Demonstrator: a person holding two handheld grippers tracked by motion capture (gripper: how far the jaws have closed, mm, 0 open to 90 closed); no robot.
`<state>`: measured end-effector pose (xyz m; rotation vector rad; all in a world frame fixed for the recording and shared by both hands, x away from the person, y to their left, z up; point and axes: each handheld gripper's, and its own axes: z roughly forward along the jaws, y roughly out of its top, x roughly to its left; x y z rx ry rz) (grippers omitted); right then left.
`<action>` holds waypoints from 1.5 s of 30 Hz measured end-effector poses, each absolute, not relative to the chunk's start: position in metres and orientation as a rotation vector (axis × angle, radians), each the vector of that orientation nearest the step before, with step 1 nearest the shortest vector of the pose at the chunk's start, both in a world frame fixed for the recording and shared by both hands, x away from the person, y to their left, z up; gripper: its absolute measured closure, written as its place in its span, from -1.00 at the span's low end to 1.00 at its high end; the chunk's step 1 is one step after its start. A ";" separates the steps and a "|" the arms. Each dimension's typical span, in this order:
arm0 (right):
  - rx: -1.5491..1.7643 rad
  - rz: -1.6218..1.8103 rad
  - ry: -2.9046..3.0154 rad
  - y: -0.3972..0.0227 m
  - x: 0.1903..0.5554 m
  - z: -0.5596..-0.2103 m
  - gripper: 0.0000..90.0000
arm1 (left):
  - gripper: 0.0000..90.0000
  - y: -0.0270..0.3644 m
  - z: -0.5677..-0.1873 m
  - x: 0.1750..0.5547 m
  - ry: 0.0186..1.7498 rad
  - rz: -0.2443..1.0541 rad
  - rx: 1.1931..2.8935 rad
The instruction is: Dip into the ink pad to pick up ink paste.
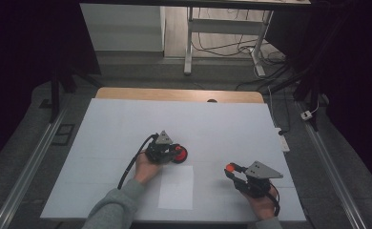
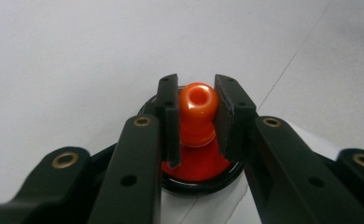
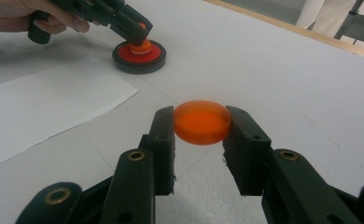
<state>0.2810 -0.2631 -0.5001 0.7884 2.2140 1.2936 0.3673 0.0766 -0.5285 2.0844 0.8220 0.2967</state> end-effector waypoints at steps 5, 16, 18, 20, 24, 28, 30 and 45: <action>0.788 1.291 2.215 -0.263 0.281 -0.500 0.43 | 0.62 0.077 -0.529 0.367 0.824 0.298 2.084; 0.789 1.292 2.218 -0.262 0.281 -0.501 0.43 | 0.62 0.078 -0.532 0.365 0.833 0.299 2.052; 0.789 1.292 2.217 -0.262 0.281 -0.501 0.43 | 0.62 0.079 -0.533 0.365 0.835 0.298 2.050; 0.789 1.288 2.216 -0.263 0.281 -0.501 0.43 | 0.62 0.079 -0.533 0.365 0.837 0.296 2.048; 0.789 1.290 2.215 -0.263 0.281 -0.501 0.43 | 0.62 0.078 -0.533 0.365 0.839 0.297 2.049; 0.789 1.289 2.215 -0.263 0.281 -0.501 0.43 | 0.63 0.078 -0.533 0.364 0.840 0.305 2.049; 0.790 1.289 2.215 -0.263 0.281 -0.501 0.43 | 0.63 0.078 -0.533 0.364 0.842 0.305 2.047; 0.783 1.288 2.220 -0.262 0.282 -0.501 0.43 | 0.63 0.076 -0.534 0.362 0.845 0.329 2.039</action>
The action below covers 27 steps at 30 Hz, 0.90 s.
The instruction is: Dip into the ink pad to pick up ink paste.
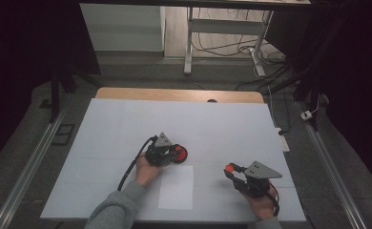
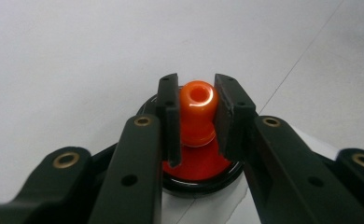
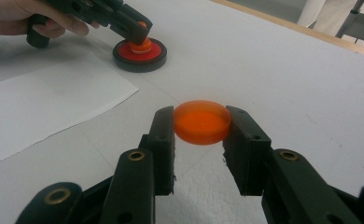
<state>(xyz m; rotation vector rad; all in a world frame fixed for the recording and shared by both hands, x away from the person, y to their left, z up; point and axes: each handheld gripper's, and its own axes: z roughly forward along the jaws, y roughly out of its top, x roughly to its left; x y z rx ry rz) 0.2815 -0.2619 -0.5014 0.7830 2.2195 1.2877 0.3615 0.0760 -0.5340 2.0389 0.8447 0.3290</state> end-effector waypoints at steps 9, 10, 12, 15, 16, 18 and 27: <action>0.787 1.301 2.209 -0.263 0.281 -0.500 0.43 | 0.62 0.075 -0.521 0.364 0.847 0.311 2.028; 0.786 1.301 2.209 -0.263 0.281 -0.500 0.43 | 0.62 0.075 -0.517 0.363 0.836 0.316 2.028; 0.782 1.300 2.209 -0.263 0.280 -0.499 0.43 | 0.62 0.074 -0.510 0.363 0.819 0.328 2.036; 0.779 1.301 2.207 -0.262 0.280 -0.499 0.43 | 0.62 0.076 -0.506 0.362 0.814 0.322 2.034; 0.779 1.301 2.206 -0.262 0.280 -0.499 0.43 | 0.62 0.076 -0.506 0.362 0.816 0.311 2.029; 0.779 1.301 2.207 -0.262 0.280 -0.499 0.43 | 0.62 0.078 -0.506 0.361 0.810 0.296 2.033; 0.783 1.298 2.208 -0.262 0.281 -0.499 0.43 | 0.62 0.086 -0.496 0.351 0.760 0.252 2.021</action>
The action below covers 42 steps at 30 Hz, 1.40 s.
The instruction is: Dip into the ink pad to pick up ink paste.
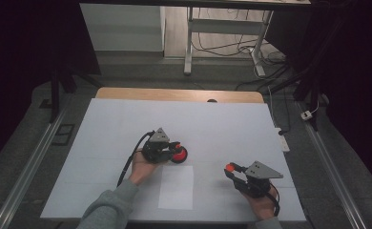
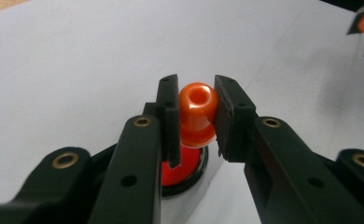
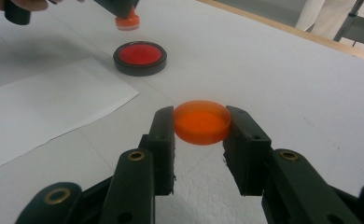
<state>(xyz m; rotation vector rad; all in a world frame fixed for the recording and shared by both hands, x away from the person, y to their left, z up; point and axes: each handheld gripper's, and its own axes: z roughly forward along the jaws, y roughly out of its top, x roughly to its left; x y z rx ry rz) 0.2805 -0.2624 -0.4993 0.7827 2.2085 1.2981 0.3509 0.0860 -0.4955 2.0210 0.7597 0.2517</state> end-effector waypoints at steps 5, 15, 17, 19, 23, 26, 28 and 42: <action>0.788 1.297 2.204 -0.264 0.280 -0.499 0.43 | 0.62 0.091 -0.492 0.343 0.731 0.229 2.018; 0.788 1.299 2.203 -0.264 0.280 -0.499 0.43 | 0.61 0.105 -0.489 0.322 0.685 0.184 2.005; 0.789 1.299 2.203 -0.264 0.280 -0.499 0.43 | 0.61 0.108 -0.489 0.316 0.677 0.180 2.004; 0.790 1.299 2.204 -0.264 0.280 -0.499 0.43 | 0.61 0.111 -0.489 0.312 0.673 0.178 1.999; 0.787 1.296 2.205 -0.263 0.280 -0.499 0.43 | 0.61 0.117 -0.487 0.307 0.670 0.178 1.991; 0.786 1.298 2.207 -0.263 0.281 -0.499 0.43 | 0.61 0.119 -0.486 0.305 0.662 0.176 1.990; 0.787 1.295 2.207 -0.264 0.281 -0.499 0.43 | 0.61 0.121 -0.486 0.302 0.652 0.172 1.990; 0.781 1.295 2.209 -0.263 0.280 -0.499 0.43 | 0.61 0.121 -0.487 0.291 0.622 0.167 2.000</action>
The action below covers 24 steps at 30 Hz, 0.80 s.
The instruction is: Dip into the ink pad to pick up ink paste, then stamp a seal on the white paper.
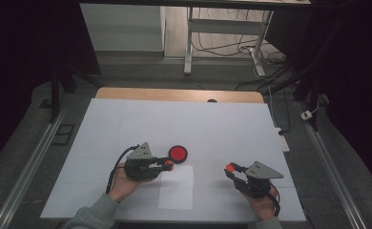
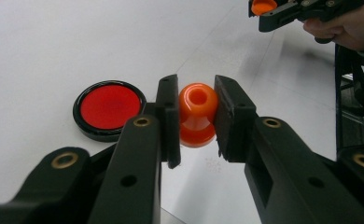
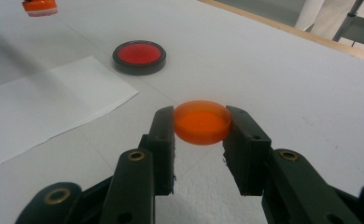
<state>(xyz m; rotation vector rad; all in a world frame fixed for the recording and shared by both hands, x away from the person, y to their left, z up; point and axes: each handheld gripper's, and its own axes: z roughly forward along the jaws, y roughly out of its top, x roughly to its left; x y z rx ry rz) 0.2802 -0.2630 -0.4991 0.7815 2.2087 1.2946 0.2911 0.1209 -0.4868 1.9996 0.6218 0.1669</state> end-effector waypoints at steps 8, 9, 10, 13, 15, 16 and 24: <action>0.780 1.293 2.207 -0.263 0.279 -0.499 0.43 | 0.61 0.118 -0.488 0.285 0.607 0.172 2.005; 0.780 1.298 2.208 -0.263 0.279 -0.499 0.43 | 0.61 0.118 -0.488 0.284 0.607 0.174 2.004; 0.778 1.297 2.208 -0.263 0.279 -0.499 0.43 | 0.61 0.118 -0.488 0.284 0.604 0.177 2.005; 0.776 1.297 2.208 -0.263 0.279 -0.499 0.43 | 0.61 0.118 -0.490 0.283 0.601 0.177 2.008; 0.778 1.298 2.205 -0.263 0.280 -0.499 0.43 | 0.61 0.117 -0.490 0.283 0.599 0.176 2.012; 0.781 1.298 2.205 -0.263 0.280 -0.499 0.43 | 0.61 0.117 -0.490 0.283 0.599 0.176 2.012; 0.775 1.296 2.207 -0.263 0.279 -0.498 0.43 | 0.61 0.114 -0.494 0.281 0.587 0.170 2.032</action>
